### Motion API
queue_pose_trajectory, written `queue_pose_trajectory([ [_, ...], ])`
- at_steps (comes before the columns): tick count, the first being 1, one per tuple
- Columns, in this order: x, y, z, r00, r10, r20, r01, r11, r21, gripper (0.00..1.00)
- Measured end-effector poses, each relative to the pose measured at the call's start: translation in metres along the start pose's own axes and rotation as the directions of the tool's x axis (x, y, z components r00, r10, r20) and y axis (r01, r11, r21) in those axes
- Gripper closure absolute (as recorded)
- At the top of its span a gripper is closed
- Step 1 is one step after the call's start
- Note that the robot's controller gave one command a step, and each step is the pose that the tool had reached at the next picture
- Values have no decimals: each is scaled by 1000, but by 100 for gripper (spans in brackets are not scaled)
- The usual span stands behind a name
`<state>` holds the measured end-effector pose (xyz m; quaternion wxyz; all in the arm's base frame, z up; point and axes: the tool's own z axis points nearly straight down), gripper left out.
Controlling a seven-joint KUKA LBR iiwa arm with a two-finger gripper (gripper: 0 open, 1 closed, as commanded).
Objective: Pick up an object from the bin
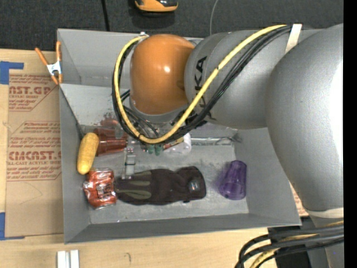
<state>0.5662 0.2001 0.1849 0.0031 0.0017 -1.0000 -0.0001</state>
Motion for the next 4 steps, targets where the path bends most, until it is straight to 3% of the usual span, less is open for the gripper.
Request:
queue_pose_trajectory([
  [1,-2,-1,-5,1000,2,7,-2,1000,-1,0],
  [3,-10,-13,102,995,-100,13,100,995,-1,0],
  [4,-18,-14,103,995,-98,32,98,995,-1,0],
])
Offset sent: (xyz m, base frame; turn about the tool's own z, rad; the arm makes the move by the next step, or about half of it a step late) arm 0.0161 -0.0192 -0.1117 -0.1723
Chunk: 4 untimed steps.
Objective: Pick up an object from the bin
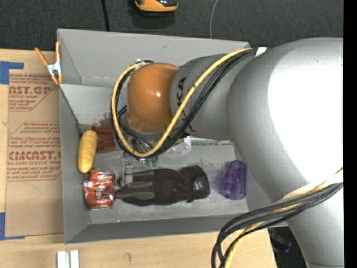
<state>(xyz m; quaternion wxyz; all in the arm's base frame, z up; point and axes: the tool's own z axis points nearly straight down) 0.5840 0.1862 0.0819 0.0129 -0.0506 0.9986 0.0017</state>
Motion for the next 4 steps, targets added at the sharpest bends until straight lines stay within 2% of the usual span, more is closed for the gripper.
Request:
queue_pose_trajectory([
  [1,64,-2,6,995,100,-21,-100,995,2,0],
  [2,71,-1,-19,998,-54,-26,54,999,0,100],
  [3,71,-1,-19,998,-54,-26,54,999,-1,100],
  [4,77,6,-45,998,-58,-29,58,998,0,100],
])
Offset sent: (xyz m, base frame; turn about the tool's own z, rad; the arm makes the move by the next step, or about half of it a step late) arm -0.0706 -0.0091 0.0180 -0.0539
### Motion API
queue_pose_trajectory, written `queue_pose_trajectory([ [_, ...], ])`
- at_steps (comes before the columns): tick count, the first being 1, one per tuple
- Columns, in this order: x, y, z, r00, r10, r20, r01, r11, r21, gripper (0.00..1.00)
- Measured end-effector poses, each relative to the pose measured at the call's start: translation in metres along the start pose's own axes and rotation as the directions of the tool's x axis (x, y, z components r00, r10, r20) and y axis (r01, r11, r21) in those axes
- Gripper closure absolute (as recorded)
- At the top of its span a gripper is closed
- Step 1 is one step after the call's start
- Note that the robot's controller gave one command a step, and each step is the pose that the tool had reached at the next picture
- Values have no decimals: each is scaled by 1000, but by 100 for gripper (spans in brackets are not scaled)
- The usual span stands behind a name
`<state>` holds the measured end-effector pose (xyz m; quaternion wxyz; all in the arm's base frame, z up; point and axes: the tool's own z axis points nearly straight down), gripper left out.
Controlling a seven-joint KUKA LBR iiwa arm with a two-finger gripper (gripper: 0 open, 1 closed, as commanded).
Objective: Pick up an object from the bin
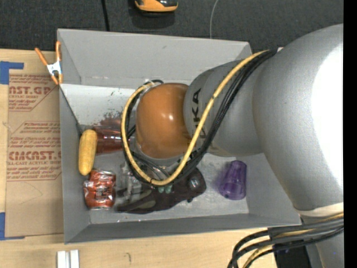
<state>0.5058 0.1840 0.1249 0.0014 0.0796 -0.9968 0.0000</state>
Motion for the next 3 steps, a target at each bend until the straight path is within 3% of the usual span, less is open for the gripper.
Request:
queue_pose_trajectory([
  [1,9,9,-31,1000,-15,3,15,1000,0,100],
  [2,1,22,-39,1000,14,3,-14,1000,-1,100],
  [3,14,17,-92,1000,12,-3,-12,1000,1,100],
])
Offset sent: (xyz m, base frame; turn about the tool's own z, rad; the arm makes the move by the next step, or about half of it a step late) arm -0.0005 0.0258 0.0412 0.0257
